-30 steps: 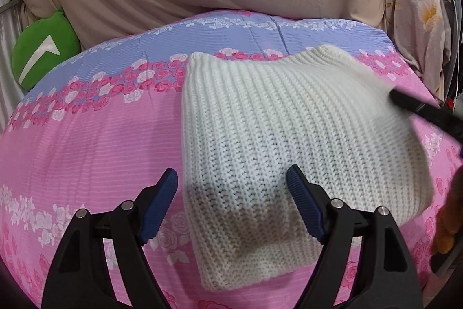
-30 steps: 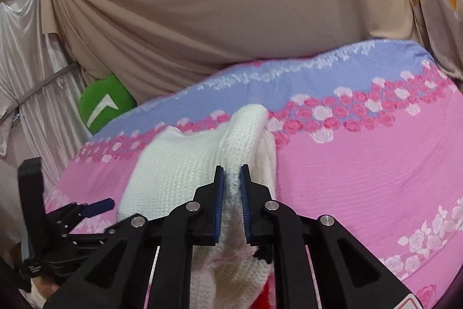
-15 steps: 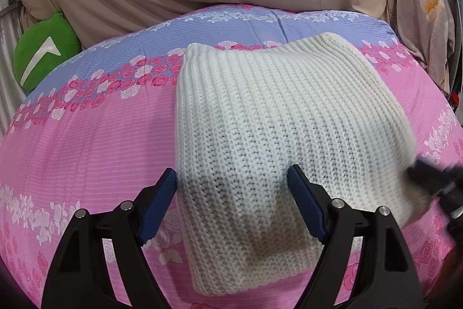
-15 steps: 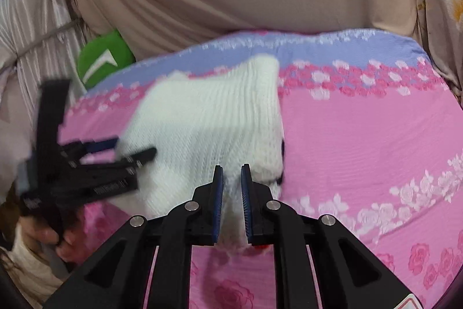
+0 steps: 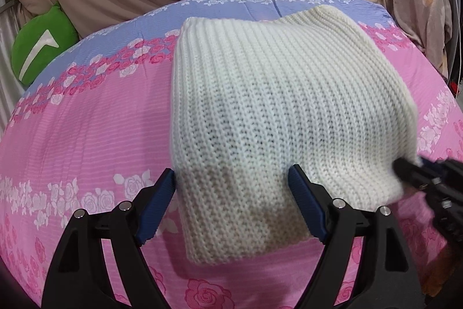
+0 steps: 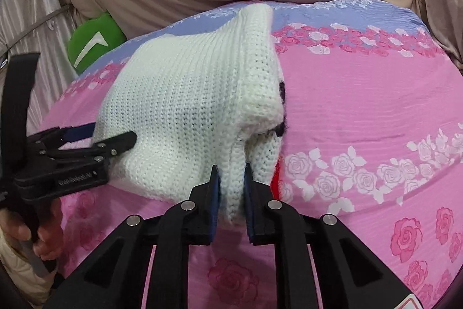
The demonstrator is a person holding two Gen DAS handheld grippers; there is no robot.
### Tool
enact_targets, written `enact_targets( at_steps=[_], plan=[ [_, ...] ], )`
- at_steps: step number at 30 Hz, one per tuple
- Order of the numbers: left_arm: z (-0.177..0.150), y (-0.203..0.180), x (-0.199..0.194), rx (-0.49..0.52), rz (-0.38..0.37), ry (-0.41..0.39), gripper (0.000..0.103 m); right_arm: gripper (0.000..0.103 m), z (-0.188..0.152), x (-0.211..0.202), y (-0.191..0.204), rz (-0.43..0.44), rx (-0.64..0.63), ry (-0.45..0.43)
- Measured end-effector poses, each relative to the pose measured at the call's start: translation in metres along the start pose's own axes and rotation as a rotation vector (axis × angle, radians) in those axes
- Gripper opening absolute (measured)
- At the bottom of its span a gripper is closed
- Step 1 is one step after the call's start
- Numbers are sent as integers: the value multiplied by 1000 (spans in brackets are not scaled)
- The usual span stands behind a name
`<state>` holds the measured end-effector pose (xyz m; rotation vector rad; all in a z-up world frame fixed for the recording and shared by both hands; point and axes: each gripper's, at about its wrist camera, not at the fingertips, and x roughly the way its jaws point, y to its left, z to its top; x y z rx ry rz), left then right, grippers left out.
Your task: Fold small clothes
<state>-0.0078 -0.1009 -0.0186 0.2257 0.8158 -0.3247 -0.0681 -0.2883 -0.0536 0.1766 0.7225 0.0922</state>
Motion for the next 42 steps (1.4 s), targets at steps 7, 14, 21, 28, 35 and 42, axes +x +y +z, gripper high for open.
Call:
enact_targets(
  at_steps=[7,14,21,28,35,42],
  plan=[
    [-4,-1,1,1,-1,5,78,24,-6,25,14,0,-50,75],
    [-11,6,-7,-12,-35,10,80,24,7,-6,5,15,3,-6],
    [30,33,-39,-98,-84,-122,86,58,68,-22,-17,39,29,-119],
    [73,40,-9,-125,-48,-113,87,16,115,59,-18,87,28,15],
    [74,39,11,-112,-55,-82,87,16,115,80,-43,61,103,52],
    [59,53,20,-187,-169,-25,92,50,89,27,-43,81,187,-31]
  ],
)
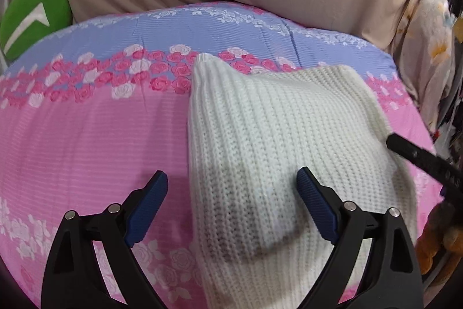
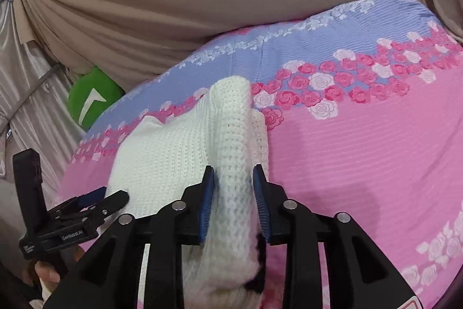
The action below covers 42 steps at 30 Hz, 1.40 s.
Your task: Fold small clothes
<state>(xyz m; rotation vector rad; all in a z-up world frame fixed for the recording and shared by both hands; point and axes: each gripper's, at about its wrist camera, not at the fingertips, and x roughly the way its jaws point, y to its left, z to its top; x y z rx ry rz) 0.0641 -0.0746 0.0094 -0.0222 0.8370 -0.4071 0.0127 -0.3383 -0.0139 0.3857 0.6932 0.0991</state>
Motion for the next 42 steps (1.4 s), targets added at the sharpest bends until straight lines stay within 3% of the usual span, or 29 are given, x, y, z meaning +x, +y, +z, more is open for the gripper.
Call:
enact_targets(
  at_steps=[1,2,4,7,17,20,22,24,26,27,31,36,39,42],
  plan=[
    [-3,3,-2,-16,-31,6,96,63,-9,-4,-1,-8,10,5],
    [-7,7,-2,-39,-79,21,96,67,-18,-5,-2,-16,22,21],
    [-14,13,7,-82,-173,76,97,68,-35,2,-9,-16,56,71],
    [-22,19,29,-147,-256,156,98,73,-55,20,-23,83,177,124],
    [-22,1,36,-97,-255,103,98,76,-55,30,-12,142,156,78],
    [-22,-4,36,-80,-247,94,98,71,-52,34,-8,141,146,73],
    [-20,-6,33,-70,-240,83,91,54,-52,39,-7,166,152,89],
    [-18,-10,26,-47,-225,65,79,46,-52,37,-6,174,149,76],
    [-13,-12,14,-14,-211,41,59,43,-52,30,0,174,136,56],
    [-11,-13,7,5,-215,28,56,41,-54,24,2,177,136,46],
    [0,-23,-27,69,-273,-18,50,39,-51,-14,18,194,106,-32],
    [19,-43,-92,159,-379,-148,49,39,-33,-91,52,190,8,-203],
    [36,-49,-143,214,-424,-283,49,39,-14,-142,87,182,-114,-361],
    [52,-42,-200,260,-442,-466,50,39,6,-179,124,221,-224,-500]
  ],
)
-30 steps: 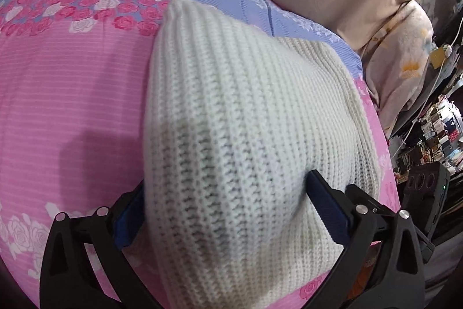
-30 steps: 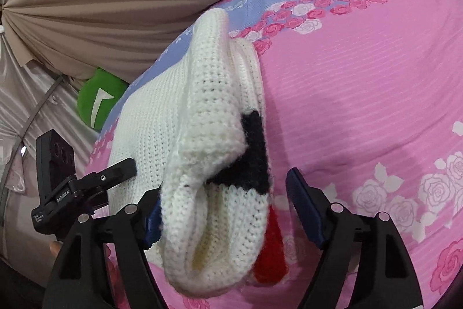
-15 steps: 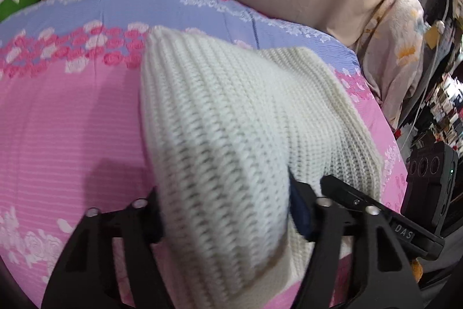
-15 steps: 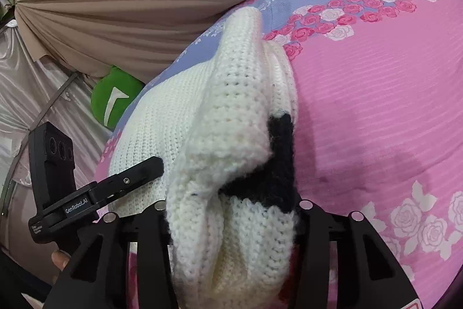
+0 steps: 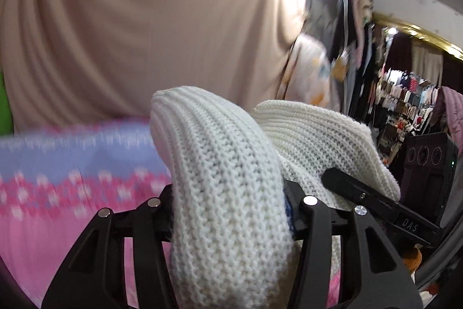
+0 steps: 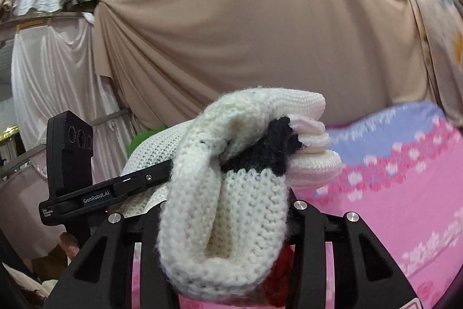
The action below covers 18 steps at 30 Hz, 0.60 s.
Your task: Fold small clothes
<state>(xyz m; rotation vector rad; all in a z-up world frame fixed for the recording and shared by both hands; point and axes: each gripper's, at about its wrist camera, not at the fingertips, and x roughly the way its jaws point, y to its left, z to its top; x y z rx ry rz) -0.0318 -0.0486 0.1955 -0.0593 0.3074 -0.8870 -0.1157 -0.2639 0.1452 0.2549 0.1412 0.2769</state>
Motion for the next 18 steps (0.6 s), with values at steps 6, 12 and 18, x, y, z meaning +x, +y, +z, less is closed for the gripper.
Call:
enact_targets(
  at_steps=[6,12,18],
  plan=[
    [41,29,-48,66,76,-184,55,43,43,36,42,132,-74,-96],
    [-7,144,26,-89,247,45,84,57,-40,182,-6,92,129,246],
    [-119,239,58,-309,392,306,69,47,-155,208,-57,-105,272,472]
  ],
)
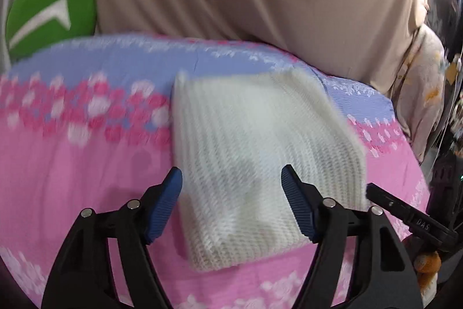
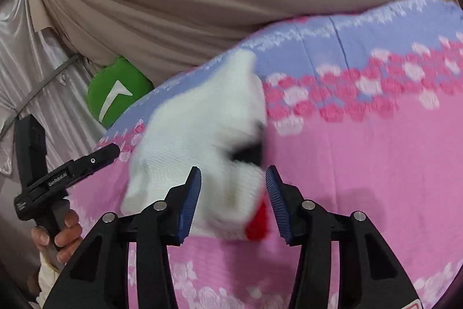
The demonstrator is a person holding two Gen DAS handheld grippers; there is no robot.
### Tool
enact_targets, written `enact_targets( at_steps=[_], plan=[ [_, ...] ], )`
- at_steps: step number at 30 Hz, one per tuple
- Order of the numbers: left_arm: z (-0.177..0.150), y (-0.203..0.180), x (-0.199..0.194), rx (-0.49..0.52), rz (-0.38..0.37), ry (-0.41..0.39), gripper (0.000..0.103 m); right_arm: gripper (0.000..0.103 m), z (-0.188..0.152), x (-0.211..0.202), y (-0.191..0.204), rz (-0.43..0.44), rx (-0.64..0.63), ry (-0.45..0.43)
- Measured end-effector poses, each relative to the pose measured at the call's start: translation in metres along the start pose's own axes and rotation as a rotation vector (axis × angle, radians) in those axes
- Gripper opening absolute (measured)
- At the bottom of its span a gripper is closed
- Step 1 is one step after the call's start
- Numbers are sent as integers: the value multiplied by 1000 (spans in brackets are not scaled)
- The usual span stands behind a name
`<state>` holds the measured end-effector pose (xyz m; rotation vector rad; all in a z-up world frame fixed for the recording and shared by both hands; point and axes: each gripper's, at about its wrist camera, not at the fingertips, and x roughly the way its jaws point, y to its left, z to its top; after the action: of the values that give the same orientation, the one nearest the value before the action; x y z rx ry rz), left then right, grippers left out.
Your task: Fold small clothes
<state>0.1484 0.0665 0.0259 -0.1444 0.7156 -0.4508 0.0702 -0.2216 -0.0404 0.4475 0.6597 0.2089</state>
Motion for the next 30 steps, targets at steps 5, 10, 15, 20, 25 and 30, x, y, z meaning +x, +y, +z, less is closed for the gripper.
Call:
enact_targets(
  at_steps=[5,10,15,20,25,30],
  plan=[
    [6,-1,-32,-6,-24,-90,75,50,21,-19,27,-33,-95,-69],
    [22,-21,-20,56,17,-89,81,66,47,17,46,-55,-150,-58],
    [7,-20,15,76,84,-8,69,24,46,52,40,-69,-147,2],
    [-6,-11,27,88,103,25,71,23,43,22,42,-37,-151,-95],
    [-17,-18,39,111,162,28,75,31,34,56,7,-64,-59,24],
    [-31,-30,17,114,246,-41,87,36,19,-3,35,-181,-136,-136]
  ],
)
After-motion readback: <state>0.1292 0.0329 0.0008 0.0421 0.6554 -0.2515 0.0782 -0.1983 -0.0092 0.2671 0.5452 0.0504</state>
